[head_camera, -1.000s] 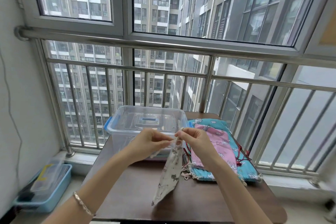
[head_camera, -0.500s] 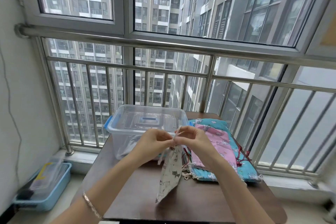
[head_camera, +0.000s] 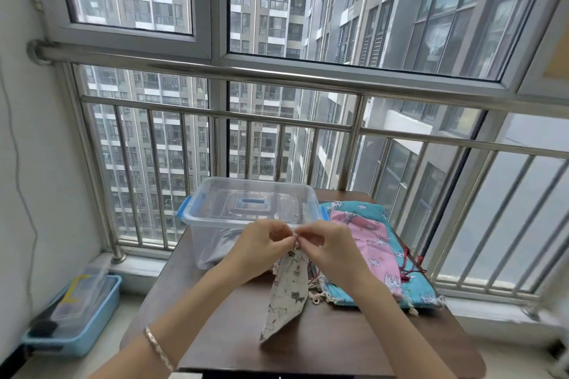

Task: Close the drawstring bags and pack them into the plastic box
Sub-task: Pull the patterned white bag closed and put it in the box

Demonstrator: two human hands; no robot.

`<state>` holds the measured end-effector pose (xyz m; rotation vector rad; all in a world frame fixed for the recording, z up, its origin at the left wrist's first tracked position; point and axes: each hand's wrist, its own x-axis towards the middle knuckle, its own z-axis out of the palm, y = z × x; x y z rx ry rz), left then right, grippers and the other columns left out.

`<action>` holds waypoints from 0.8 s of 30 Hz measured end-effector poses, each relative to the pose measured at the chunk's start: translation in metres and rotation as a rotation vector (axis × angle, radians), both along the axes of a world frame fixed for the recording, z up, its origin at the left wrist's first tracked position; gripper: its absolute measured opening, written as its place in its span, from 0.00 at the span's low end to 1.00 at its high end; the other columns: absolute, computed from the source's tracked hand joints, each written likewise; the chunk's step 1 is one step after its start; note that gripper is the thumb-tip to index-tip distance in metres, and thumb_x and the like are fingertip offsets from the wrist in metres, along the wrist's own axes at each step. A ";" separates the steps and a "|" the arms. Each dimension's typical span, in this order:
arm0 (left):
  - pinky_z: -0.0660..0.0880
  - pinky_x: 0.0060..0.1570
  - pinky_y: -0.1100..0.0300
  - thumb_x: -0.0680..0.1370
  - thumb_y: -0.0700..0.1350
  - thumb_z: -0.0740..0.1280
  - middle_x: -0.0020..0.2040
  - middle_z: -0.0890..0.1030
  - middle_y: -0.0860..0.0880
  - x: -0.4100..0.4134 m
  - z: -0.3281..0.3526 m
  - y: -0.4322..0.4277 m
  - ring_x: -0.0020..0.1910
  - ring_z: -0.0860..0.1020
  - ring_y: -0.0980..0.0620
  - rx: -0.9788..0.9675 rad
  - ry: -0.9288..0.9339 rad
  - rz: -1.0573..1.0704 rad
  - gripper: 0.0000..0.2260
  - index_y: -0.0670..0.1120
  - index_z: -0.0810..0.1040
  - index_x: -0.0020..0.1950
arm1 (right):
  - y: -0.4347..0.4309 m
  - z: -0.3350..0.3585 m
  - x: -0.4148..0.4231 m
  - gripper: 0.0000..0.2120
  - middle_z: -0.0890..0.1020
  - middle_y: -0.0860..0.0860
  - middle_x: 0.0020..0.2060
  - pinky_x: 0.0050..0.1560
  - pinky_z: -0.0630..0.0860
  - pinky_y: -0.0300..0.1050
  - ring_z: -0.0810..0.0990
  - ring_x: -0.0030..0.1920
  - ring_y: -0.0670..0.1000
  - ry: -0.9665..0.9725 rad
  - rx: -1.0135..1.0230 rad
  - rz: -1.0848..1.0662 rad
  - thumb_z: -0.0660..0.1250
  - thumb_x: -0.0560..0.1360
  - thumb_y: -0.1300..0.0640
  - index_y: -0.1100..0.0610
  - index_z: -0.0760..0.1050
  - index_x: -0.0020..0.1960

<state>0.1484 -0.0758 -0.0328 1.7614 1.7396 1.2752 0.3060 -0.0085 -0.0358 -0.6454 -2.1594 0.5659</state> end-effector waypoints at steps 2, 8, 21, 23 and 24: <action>0.77 0.40 0.59 0.76 0.46 0.68 0.37 0.84 0.51 -0.002 0.001 0.001 0.38 0.81 0.56 -0.004 0.003 -0.013 0.05 0.49 0.84 0.43 | 0.002 0.000 0.000 0.07 0.82 0.44 0.40 0.45 0.77 0.34 0.80 0.42 0.41 -0.059 0.053 -0.006 0.72 0.73 0.62 0.56 0.84 0.50; 0.77 0.39 0.57 0.76 0.48 0.69 0.36 0.83 0.52 -0.009 0.001 0.003 0.35 0.78 0.59 -0.009 0.048 -0.050 0.07 0.48 0.83 0.43 | 0.005 0.003 0.002 0.04 0.85 0.46 0.40 0.48 0.78 0.37 0.82 0.44 0.42 -0.016 -0.204 0.056 0.72 0.74 0.56 0.55 0.84 0.48; 0.75 0.40 0.58 0.77 0.46 0.67 0.37 0.81 0.53 -0.007 -0.001 0.004 0.37 0.77 0.55 -0.039 0.010 -0.110 0.05 0.47 0.82 0.44 | 0.011 0.001 -0.003 0.16 0.80 0.55 0.39 0.46 0.76 0.41 0.80 0.41 0.51 0.330 -0.781 0.316 0.70 0.67 0.66 0.62 0.71 0.53; 0.72 0.38 0.62 0.78 0.44 0.67 0.35 0.80 0.54 -0.008 -0.003 0.006 0.34 0.75 0.59 -0.034 -0.027 -0.121 0.06 0.46 0.82 0.44 | 0.010 -0.001 -0.003 0.15 0.80 0.55 0.39 0.46 0.76 0.41 0.80 0.42 0.51 0.352 -0.771 0.313 0.70 0.68 0.66 0.61 0.71 0.52; 0.72 0.38 0.63 0.78 0.44 0.67 0.35 0.80 0.54 -0.008 -0.004 0.006 0.34 0.74 0.59 -0.028 -0.036 -0.121 0.06 0.45 0.82 0.44 | 0.010 -0.003 -0.002 0.14 0.81 0.55 0.40 0.47 0.76 0.42 0.80 0.43 0.52 0.359 -0.761 0.309 0.71 0.68 0.65 0.61 0.71 0.52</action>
